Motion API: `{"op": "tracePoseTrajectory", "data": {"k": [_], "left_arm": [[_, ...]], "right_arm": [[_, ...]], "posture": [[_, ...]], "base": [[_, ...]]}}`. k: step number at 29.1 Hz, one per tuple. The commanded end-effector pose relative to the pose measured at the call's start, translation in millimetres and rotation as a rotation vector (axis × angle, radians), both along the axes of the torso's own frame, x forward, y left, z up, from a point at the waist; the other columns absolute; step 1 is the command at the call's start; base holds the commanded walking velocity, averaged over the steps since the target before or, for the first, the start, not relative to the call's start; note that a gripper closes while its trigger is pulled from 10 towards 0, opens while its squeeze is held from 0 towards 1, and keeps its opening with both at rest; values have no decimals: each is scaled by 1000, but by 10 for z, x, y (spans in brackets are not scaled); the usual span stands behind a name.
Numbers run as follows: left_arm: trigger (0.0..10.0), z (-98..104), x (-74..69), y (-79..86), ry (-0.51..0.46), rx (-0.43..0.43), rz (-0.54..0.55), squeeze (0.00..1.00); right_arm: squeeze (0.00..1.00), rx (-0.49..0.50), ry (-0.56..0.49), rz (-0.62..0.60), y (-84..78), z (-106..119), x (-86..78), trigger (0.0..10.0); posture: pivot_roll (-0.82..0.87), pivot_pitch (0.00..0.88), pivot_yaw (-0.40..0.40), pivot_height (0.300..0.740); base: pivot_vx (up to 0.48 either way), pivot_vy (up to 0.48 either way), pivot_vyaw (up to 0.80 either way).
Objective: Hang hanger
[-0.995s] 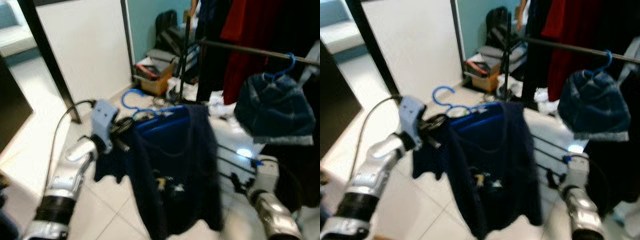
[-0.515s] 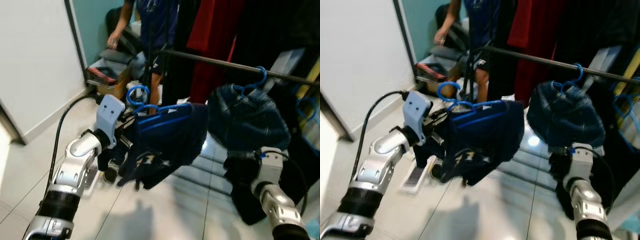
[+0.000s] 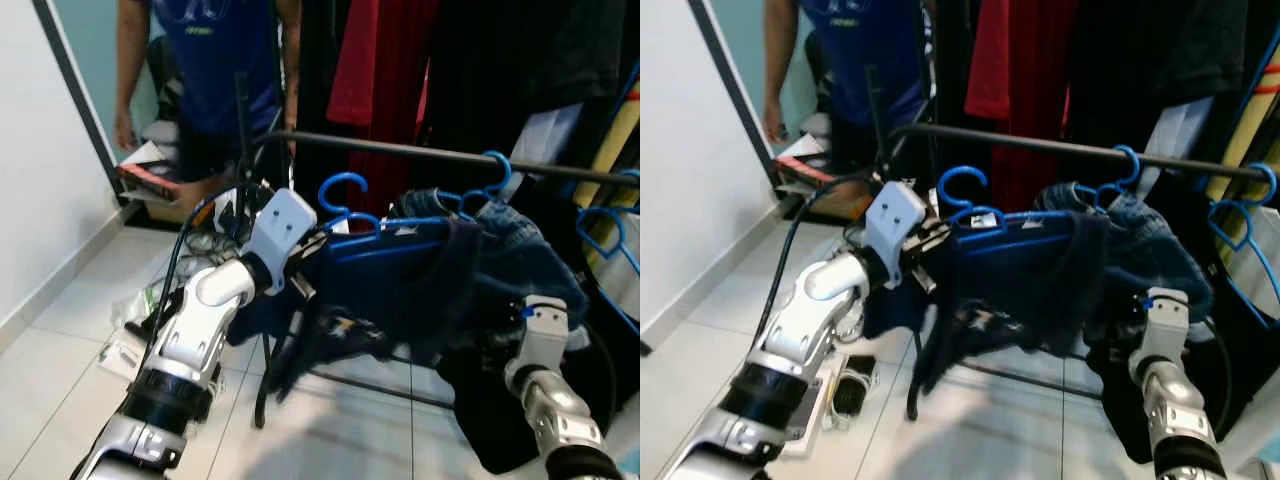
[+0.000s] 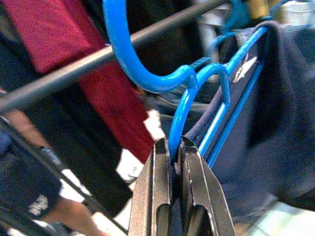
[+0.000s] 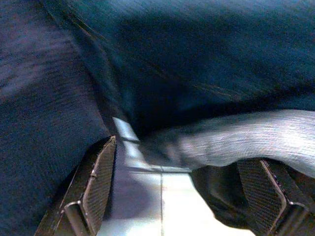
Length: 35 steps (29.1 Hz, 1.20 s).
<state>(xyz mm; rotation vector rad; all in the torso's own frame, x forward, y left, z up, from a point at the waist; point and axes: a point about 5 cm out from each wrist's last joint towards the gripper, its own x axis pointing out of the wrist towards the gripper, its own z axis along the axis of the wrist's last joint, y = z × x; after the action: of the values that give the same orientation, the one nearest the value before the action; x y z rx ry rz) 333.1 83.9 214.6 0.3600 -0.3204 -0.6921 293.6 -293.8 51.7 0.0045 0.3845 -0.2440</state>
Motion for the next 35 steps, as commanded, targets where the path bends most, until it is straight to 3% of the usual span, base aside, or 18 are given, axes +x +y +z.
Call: {"op": "tracePoseTrajectory", "data": {"k": [1, 8, 11, 15, 18, 24, 35], "left_arm": [[10000, 28, 15, 33, -11, 20, 47, 0], [10000, -4, 29, 29, -10, 107, 98, 0], [10000, -45, 63, 122, 10, 157, 163, 0], [10000, -54, 86, 183, 27, 160, 206, 0], [10000, -3, 107, 267, 42, 129, 309, 0], [10000, 62, 81, 271, 39, 91, 362, 0], [10000, 53, -13, 12, 72, 19, 369, 0]], "right_arm": [[0, 20, 12, 8, 61, -66, -10, 10000], [0, 21, 7, 5, 55, -68, -10, 10000], [0, 17, 7, 1, 38, -77, -25, 10000], [0, 16, 9, -2, 29, -83, -34, 10000], [0, 12, 12, -5, 11, -92, -49, 10000], [0, 9, 13, -10, -8, -87, -54, 10000], [0, -2, 23, -14, -24, -96, -55, 10000]], "posture": [[-97, 2, 27, 740], [-99, 8, 34, 740], [-99, 10, 37, 740], [-99, 10, 37, 740], [-95, 18, 40, 740], [-91, 21, 38, 740], [-94, 22, 44, 740]], "base": [[364, 0, 0], [354, 0, 0], [310, 0, 0], [71, 0, 0], [0, 0, 0], [0, 0, 0], [0, 0, 0]]}}
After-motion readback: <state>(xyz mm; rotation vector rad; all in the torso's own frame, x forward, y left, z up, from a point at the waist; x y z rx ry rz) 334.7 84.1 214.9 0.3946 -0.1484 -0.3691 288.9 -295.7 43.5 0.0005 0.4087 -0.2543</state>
